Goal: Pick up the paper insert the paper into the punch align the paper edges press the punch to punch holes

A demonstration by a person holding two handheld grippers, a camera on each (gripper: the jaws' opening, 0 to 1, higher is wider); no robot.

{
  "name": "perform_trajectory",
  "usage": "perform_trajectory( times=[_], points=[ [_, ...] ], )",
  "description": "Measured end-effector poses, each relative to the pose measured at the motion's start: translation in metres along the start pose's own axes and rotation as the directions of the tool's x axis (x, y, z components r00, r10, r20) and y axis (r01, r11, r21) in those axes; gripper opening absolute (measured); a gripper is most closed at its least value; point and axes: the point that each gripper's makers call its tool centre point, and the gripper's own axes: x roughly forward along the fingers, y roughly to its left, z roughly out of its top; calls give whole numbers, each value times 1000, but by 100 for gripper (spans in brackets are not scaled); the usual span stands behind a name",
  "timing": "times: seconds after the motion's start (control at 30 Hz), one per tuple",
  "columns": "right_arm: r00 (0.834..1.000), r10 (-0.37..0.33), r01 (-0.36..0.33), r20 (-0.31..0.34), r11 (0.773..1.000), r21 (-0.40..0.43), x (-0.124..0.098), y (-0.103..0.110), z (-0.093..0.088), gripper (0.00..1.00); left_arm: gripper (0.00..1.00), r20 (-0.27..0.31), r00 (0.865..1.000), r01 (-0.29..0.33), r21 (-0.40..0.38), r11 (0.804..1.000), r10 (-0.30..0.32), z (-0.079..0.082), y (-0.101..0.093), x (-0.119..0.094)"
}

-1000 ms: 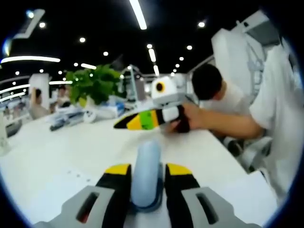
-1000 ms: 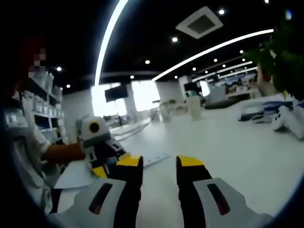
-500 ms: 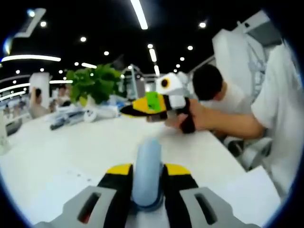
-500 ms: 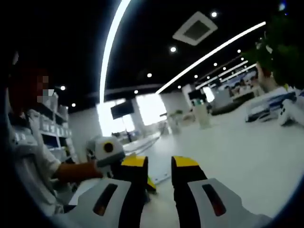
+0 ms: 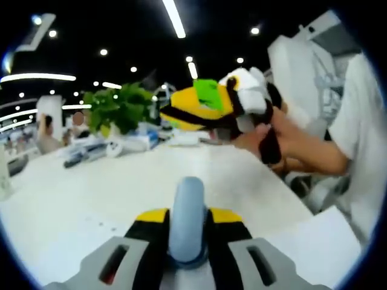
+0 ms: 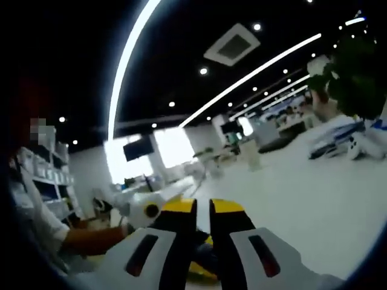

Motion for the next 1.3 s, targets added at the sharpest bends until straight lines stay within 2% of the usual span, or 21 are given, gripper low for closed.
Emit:
perform_trajectory(
  times=[0.1,0.2,0.27,0.5,0.73,0.83,0.93,1.13,1.3],
  points=[
    [997,-67,66,-39,998,-20,10,6,-14,5,26,0,1000,0,0,1000,0,0,0,0],
    [990,-129,122,-51,985,-122,18,6,-21,5,26,1,1000,0,0,1000,0,0,0,0],
    [985,-161,150,-65,977,-151,22,4,-25,5,26,1,1000,1,0,1000,-1,0,0,0],
    [973,-220,192,-77,945,-266,28,3,-32,5,26,1,1000,2,0,1000,-2,0,0,0],
    [962,-263,227,-77,921,-315,24,-6,-35,4,26,0,1000,2,-2,1000,-2,0,0,0],
    [955,-283,241,-92,916,-321,22,-12,-42,4,26,0,1000,2,-4,1000,-2,0,0,0],
    [955,-286,247,-82,915,-320,20,-12,-41,4,26,0,1000,2,-3,1000,-2,0,0,0],
    [946,-315,264,-71,881,-392,22,-14,-41,3,26,-2,1000,2,-11,1000,-2,0,0,0],
    [950,-310,276,-43,894,-352,20,-16,-40,3,25,-3,1000,4,-15,1000,-4,-1,-1,0]
  ],
)
